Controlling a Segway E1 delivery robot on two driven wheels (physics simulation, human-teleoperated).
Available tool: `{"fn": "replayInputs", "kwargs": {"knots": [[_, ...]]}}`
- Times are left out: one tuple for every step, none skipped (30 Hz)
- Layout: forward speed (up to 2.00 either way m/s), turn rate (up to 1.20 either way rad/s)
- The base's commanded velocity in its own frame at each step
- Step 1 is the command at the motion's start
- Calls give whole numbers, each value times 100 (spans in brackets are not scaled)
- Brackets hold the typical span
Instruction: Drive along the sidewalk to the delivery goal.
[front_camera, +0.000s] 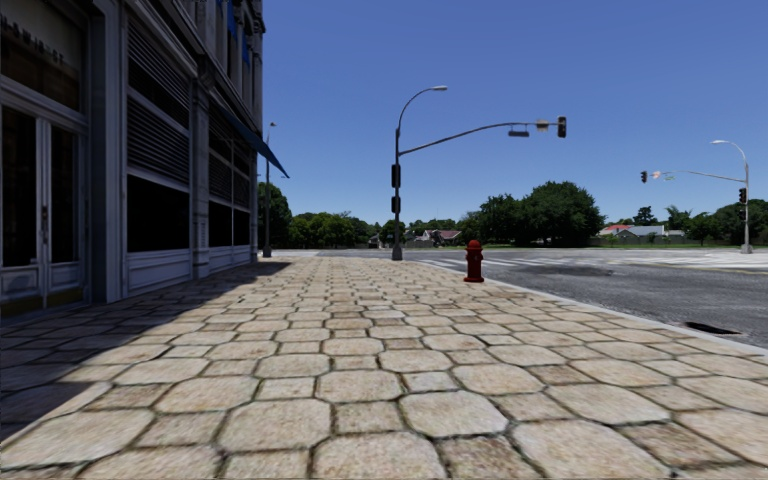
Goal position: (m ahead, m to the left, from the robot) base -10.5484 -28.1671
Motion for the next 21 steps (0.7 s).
{"fn": "replayInputs", "kwargs": {"knots": [[200, 0], [200, 0], [200, 0], [200, 0], [200, 0], [200, 0], [200, 0], [200, 0], [200, 0], [200, 0], [200, 0], [200, 0], [200, 0], [200, 0], [200, 0], [200, 0], [200, 0], [200, 0], [200, 0], [200, 0], [200, 0]]}}
